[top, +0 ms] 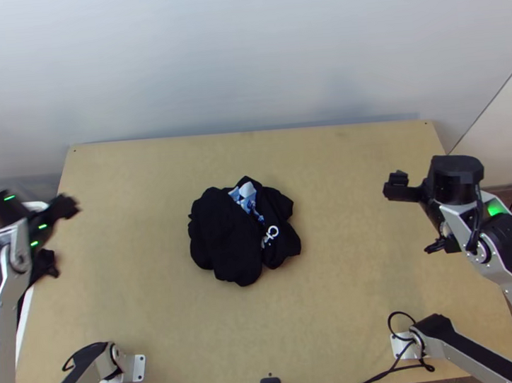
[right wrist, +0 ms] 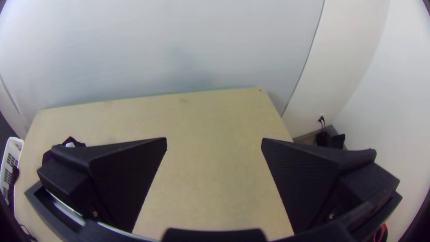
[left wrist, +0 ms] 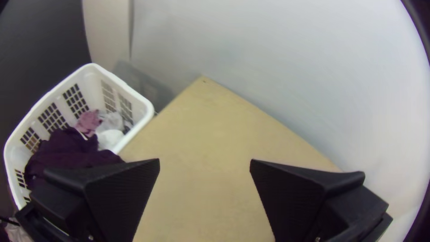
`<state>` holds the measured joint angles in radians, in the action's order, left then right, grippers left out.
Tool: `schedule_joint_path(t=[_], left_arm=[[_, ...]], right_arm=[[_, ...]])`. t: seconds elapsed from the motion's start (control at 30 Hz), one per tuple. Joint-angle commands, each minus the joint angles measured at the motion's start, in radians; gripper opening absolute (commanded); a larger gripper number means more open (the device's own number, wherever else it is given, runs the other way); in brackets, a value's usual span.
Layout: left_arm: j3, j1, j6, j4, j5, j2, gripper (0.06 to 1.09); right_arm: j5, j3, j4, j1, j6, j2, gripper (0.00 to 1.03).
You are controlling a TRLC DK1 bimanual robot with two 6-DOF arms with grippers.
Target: Fold the t-shirt
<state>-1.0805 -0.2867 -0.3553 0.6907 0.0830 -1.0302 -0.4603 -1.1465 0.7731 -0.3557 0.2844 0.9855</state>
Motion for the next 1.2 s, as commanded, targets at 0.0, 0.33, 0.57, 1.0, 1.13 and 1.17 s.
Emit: schedule_joint_path(t=[0.0, 0.33, 0.57, 1.0, 1.13, 1.17], left_arm=[[-0.110, 0.319, -0.068, 0.082, -0.003, -0.165, 1.04], [-0.457, 0.547, -0.070, 0.147, -0.003, -0.585, 1.04], [-0.723, 0.701, -0.065, 0.316, -0.002, -0.837, 1.04], [-0.799, 0.865, -0.057, 0.395, 0.061, -1.039, 0.89], [-0.788, 0.865, -0.051, 0.405, 0.103, -1.039, 0.72], [-0.788, 0.865, -0.051, 0.402, 0.120, -1.033, 0.65]], right_arm=[[0.043, 0.008, 0.002, -0.045, 0.010, 0.022, 0.98], [0.045, 0.070, -0.055, -0.043, 0.024, 0.041, 0.98], [0.049, 0.067, -0.103, -0.043, 0.029, 0.084, 0.98], [0.132, 0.050, -0.126, -0.052, 0.036, 0.196, 0.98], [0.196, 0.050, -0.126, -0.068, 0.048, 0.216, 0.98], [0.207, 0.050, -0.129, -0.072, 0.048, 0.220, 0.98]])
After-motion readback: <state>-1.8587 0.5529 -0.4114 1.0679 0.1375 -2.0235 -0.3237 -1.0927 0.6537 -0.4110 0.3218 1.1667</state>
